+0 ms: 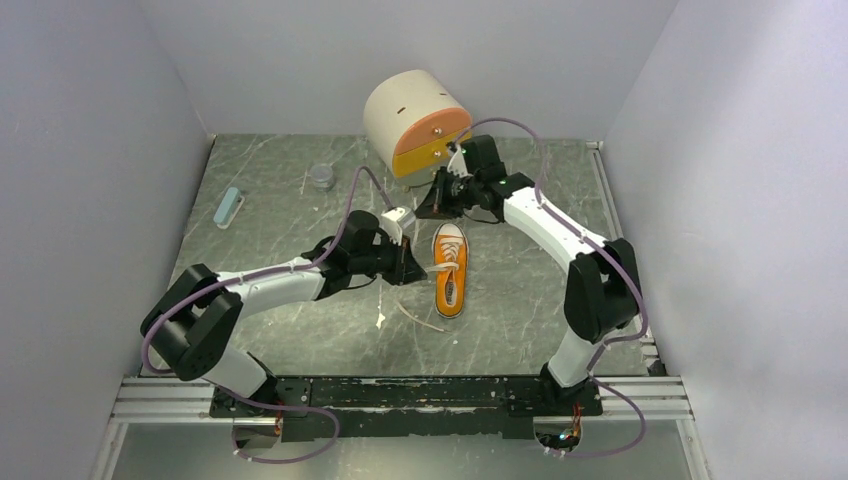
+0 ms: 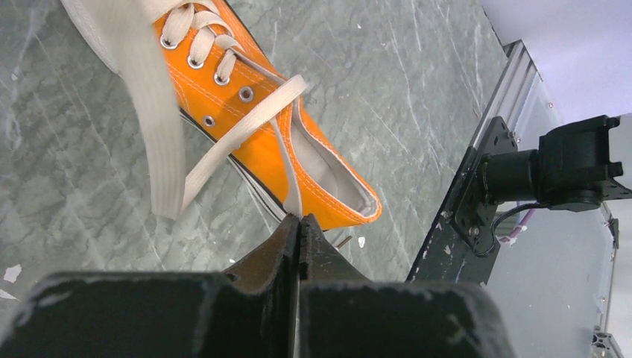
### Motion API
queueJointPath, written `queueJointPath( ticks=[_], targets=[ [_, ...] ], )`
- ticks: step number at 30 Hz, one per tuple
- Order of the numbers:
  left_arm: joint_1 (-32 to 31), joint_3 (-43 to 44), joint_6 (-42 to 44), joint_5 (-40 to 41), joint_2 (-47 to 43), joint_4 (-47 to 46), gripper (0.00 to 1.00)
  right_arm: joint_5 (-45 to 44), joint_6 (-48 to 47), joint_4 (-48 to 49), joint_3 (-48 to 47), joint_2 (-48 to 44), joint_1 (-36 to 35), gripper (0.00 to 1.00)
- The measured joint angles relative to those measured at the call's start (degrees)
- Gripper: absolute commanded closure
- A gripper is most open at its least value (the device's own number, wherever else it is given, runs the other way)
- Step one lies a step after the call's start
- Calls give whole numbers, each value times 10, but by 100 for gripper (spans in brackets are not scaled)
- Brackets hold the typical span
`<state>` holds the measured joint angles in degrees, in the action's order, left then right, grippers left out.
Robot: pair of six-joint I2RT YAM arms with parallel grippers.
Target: Tie the shoes
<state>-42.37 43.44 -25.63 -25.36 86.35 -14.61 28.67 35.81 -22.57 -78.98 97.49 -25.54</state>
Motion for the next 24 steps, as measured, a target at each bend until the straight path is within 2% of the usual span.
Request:
queueJointPath(
  ticks=[4,6,9,10,13,18,24],
  targets=[
    [0,16,-3,0,3,12,95,19,-20,-9,0,24,-9,90],
    [0,31,-3,0,7,14,95,42,-42,-20,-2,38,-8,79],
    [0,44,-3,0,11,16,95,63,-76,-52,-28,69,-4,44],
    [0,46,-3,-2,12,17,95,63,-83,-63,-35,77,-3,37],
    [0,54,-3,-7,21,30,95,56,-111,-77,-20,69,17,37],
    [0,91,9,-16,52,67,95,37,-147,-68,82,-14,79,53],
    [8,119,23,-31,81,103,95,-34,-220,-11,217,-120,63,59]
  ],
)
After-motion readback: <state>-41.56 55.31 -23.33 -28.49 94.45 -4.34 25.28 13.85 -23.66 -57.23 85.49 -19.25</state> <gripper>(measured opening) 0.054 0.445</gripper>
